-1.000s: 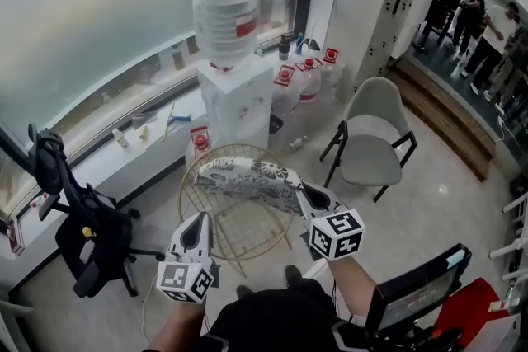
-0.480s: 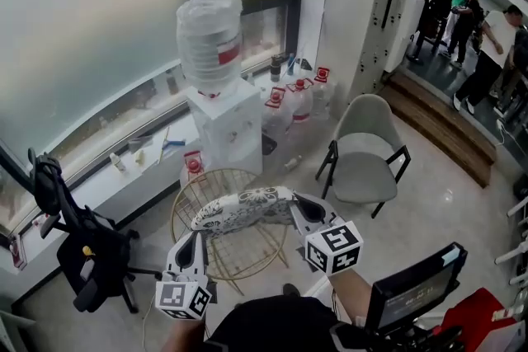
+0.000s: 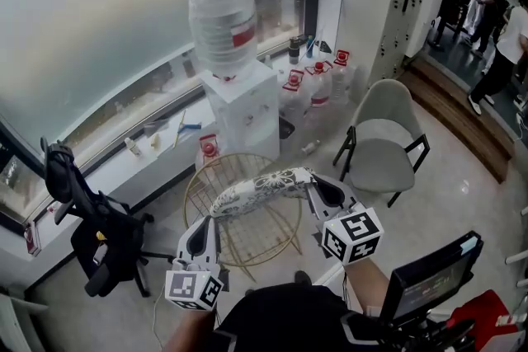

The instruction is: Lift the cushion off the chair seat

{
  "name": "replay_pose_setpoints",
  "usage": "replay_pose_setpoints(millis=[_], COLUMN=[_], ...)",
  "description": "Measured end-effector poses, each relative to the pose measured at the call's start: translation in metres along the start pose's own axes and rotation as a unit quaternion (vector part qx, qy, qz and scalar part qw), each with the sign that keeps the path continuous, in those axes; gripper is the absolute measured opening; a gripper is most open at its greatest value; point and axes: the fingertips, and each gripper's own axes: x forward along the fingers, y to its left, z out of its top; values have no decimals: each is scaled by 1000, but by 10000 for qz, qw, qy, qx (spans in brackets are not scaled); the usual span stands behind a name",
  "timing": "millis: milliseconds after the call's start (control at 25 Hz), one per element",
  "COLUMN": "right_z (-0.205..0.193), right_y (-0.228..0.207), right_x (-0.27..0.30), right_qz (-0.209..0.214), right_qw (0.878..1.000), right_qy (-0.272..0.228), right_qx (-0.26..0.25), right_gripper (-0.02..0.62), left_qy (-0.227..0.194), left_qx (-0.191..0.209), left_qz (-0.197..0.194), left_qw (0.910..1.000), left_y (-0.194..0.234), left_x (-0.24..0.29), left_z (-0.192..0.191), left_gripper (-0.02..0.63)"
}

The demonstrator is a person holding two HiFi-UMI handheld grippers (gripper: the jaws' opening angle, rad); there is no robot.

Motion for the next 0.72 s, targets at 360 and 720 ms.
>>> replay_pose_setpoints(millis=[360, 720], right_z=[0, 2], right_y=[-5, -3], right_x=[9, 10], right_qz=[-3, 21], right_qw=[10000, 10000], right_qy=[2, -15], right_qx=[-4, -12], right_gripper=[23, 22], left_qy=[21, 29], left_qx=[12, 5], left_qz=[91, 135], left_qw=[10000, 9999], left_y=[5, 5], left_x=[6, 4], left_z=[-1, 1], left_gripper=[5, 5])
